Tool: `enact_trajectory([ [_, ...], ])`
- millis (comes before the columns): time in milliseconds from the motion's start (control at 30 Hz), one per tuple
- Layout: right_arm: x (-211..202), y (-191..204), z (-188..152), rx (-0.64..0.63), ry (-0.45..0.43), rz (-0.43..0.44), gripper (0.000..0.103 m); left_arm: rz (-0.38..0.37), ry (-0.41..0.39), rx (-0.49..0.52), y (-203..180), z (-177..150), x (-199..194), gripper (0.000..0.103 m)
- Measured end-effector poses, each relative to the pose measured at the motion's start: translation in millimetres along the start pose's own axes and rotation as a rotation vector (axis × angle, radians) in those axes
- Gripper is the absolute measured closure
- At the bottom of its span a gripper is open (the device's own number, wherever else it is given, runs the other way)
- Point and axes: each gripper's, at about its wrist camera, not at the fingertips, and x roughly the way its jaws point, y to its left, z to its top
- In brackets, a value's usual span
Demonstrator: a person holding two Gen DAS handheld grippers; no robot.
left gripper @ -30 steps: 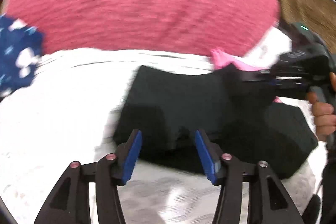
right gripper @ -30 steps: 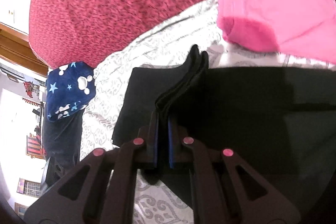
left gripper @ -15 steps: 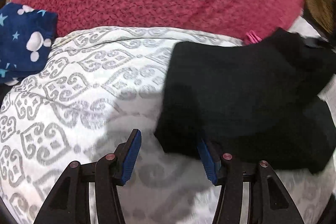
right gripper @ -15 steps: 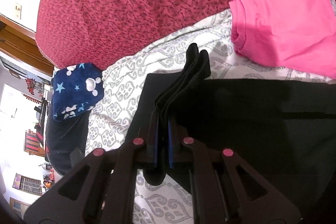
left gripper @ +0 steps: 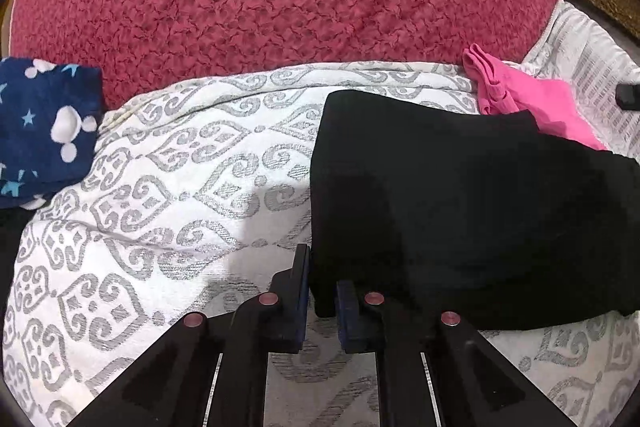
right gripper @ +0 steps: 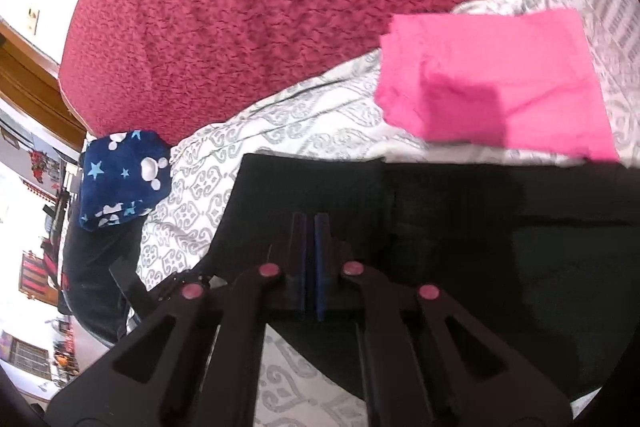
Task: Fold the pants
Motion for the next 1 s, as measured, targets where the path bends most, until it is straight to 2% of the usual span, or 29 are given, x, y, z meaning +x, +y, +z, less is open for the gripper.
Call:
enact_trajectory([
  [100,6,-19,-7,0.034,0.018,-0.015,0.098,0.011,0.007,0.008,-2,-1,1,0.093],
  [167,21,-35,-14,0.078,0.081,-0.012,0.097,0.010,0.015,0.004,-2,-2,2,0.093],
  [200,28,-40,-18,0.098,0.112,-0.009,0.091,0.007,0.019,0.001,0,-2,3,0.093],
  [233,36,-47,-23,0.120,0.144,-0.010,0.078,0.004,0.022,-0.002,1,-2,3,0.093],
  [300,52,-61,-32,0.177,0.194,-0.013,0.061,-0.003,0.032,-0.010,3,-2,5,0.093],
  [433,76,-81,-39,0.272,0.231,0.061,0.059,-0.020,0.044,-0.022,5,-4,9,0.093],
  [567,95,-73,-28,0.249,0.211,0.099,0.058,-0.028,0.056,-0.024,6,-4,13,0.093],
  [633,108,-63,-19,0.221,0.222,0.104,0.045,-0.029,0.057,-0.022,6,-4,14,0.093],
  [667,114,-55,-14,0.205,0.219,0.097,0.044,-0.030,0.058,-0.021,6,-3,15,0.093],
  [700,119,-48,-10,0.187,0.215,0.081,0.048,-0.032,0.058,-0.021,6,-3,16,0.092],
  [733,119,-45,-8,0.172,0.209,0.062,0.086,-0.034,0.059,-0.022,6,-3,16,0.092],
  [767,120,-39,-6,0.149,0.199,0.038,0.093,-0.036,0.059,-0.022,7,-2,17,0.092],
  [800,121,-32,-5,0.127,0.208,0.013,0.097,-0.037,0.059,-0.022,7,-2,17,0.092],
  [867,110,-19,-8,0.091,0.165,-0.023,0.097,-0.037,0.059,-0.022,7,-2,17,0.092],
  [1000,75,-4,-8,0.061,0.092,-0.017,0.097,-0.031,0.057,-0.003,3,-2,14,0.086],
])
